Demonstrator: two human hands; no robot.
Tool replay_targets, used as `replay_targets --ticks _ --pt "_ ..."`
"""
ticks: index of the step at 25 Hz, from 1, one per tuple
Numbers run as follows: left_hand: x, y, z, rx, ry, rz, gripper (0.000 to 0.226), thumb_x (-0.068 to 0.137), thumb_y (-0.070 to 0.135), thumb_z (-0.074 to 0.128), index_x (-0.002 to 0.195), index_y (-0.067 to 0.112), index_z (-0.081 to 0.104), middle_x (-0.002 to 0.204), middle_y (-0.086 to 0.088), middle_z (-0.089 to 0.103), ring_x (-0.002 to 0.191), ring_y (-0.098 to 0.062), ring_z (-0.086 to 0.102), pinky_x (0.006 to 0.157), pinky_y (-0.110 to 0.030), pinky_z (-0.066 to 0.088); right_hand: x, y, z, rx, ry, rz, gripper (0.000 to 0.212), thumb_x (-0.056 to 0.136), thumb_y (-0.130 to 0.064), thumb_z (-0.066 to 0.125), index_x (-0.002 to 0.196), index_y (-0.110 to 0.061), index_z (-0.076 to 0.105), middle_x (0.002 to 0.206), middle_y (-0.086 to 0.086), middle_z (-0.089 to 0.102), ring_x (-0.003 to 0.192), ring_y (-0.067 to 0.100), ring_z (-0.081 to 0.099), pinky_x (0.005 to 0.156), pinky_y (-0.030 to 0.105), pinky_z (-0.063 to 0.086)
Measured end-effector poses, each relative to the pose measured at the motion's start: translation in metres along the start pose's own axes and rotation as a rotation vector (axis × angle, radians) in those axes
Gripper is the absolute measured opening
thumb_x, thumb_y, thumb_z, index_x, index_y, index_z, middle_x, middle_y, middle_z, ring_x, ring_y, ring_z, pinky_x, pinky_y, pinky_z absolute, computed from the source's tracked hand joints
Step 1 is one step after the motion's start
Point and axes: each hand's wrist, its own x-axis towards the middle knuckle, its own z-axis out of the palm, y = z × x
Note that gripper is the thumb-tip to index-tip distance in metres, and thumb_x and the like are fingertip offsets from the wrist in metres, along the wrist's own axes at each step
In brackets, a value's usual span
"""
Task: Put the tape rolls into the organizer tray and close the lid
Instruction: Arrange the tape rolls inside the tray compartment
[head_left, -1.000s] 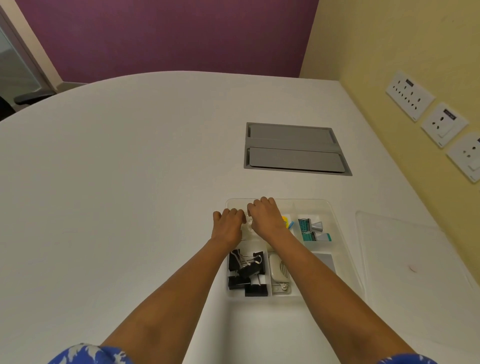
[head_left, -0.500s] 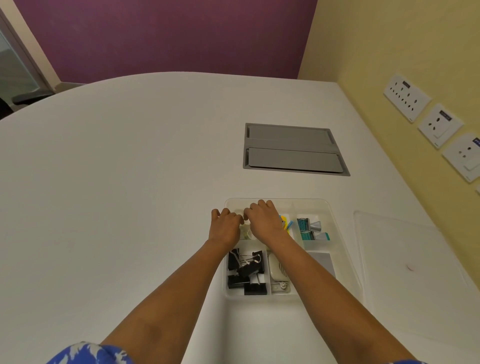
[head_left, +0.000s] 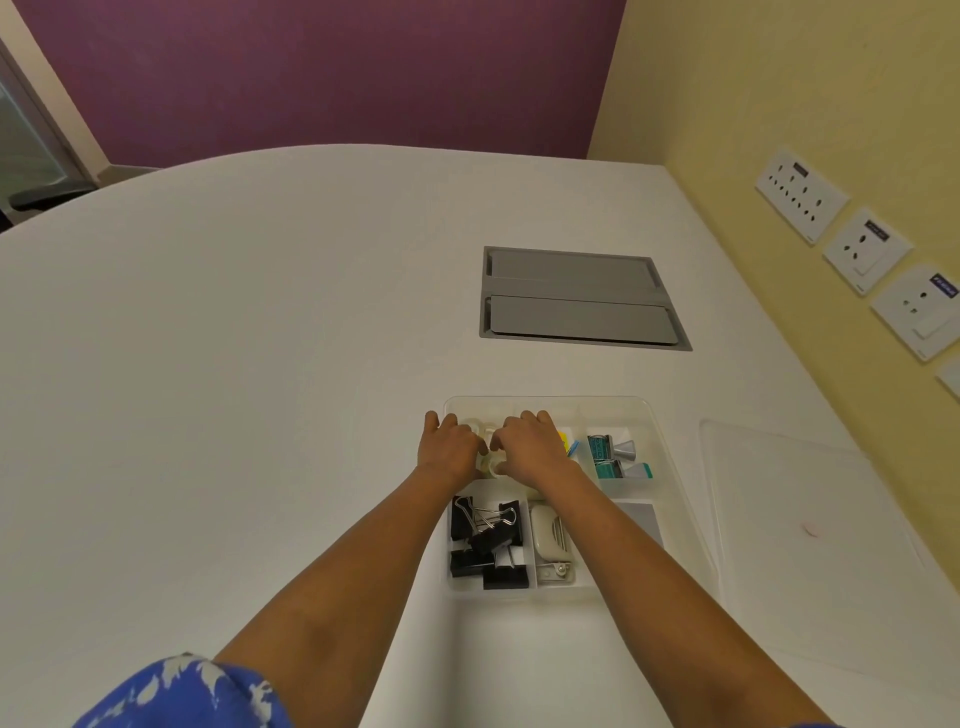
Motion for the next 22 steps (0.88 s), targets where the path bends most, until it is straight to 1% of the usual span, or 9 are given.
replay_targets --ticks 3,6,8,12,16,22 --pt "0.002 0.001 0.001 -0.020 -0.001 -0.012 0.045 0.087 0.058 0.053 0.124 0.033 0.061 0.125 0.000 0.063 0.124 -0.020 0.043 0.105 -0.039 0.024 0.000 -0.002 0.000 -0.007 -0.003 0.001 0.037 0.088 -0.037 0.061 0.122 -0.021 0.063 0.126 0.006 0.060 0.122 0.026 0.048 0.104 0.038 0.032" --pt "0.002 0.002 0.002 -0.020 0.004 -0.019 0.042 0.087 0.055 0.055 0.123 0.034 0.061 0.125 0.001 0.062 0.124 -0.020 0.043 0.105 -0.039 0.024 0.000 -0.004 0.000 -0.018 -0.007 0.007 0.046 0.087 -0.046 0.059 0.124 -0.018 0.060 0.128 0.007 0.059 0.124 0.026 0.047 0.106 0.038 0.031" --pt "0.002 0.002 0.002 -0.017 0.000 -0.020 0.041 0.087 0.054 0.056 0.123 0.035 0.061 0.125 0.001 0.062 0.124 -0.020 0.043 0.105 -0.039 0.024 -0.001 -0.005 0.000 -0.023 -0.008 0.011 0.048 0.087 -0.048 0.058 0.125 -0.018 0.059 0.129 0.007 0.058 0.124 0.026 0.047 0.106 0.038 0.030" --pt "0.005 0.002 -0.001 -0.016 -0.020 -0.016 0.043 0.085 0.056 0.057 0.121 0.033 0.060 0.125 0.000 0.061 0.125 -0.021 0.042 0.106 -0.040 0.024 -0.001 -0.006 0.000 -0.025 -0.012 0.017 0.045 0.088 -0.044 0.058 0.125 -0.017 0.057 0.129 0.008 0.058 0.124 0.026 0.046 0.107 0.038 0.030" --pt "0.007 0.003 -0.003 0.029 -0.065 -0.014 0.046 0.085 0.056 0.057 0.122 0.028 0.059 0.128 -0.002 0.058 0.129 -0.023 0.040 0.111 -0.044 0.020 -0.002 -0.009 -0.001 -0.023 -0.011 0.023 0.043 0.088 -0.041 0.059 0.125 -0.018 0.057 0.129 0.008 0.058 0.125 0.027 0.046 0.107 0.039 0.030" --pt "0.007 0.005 -0.006 0.049 -0.093 -0.017 0.046 0.086 0.053 0.058 0.124 0.028 0.057 0.133 -0.003 0.054 0.133 -0.024 0.037 0.113 -0.045 0.018 -0.001 -0.011 -0.005 -0.071 -0.036 0.021 0.037 0.090 -0.033 0.061 0.125 -0.021 0.056 0.132 0.008 0.056 0.129 0.026 0.043 0.111 0.040 0.028"
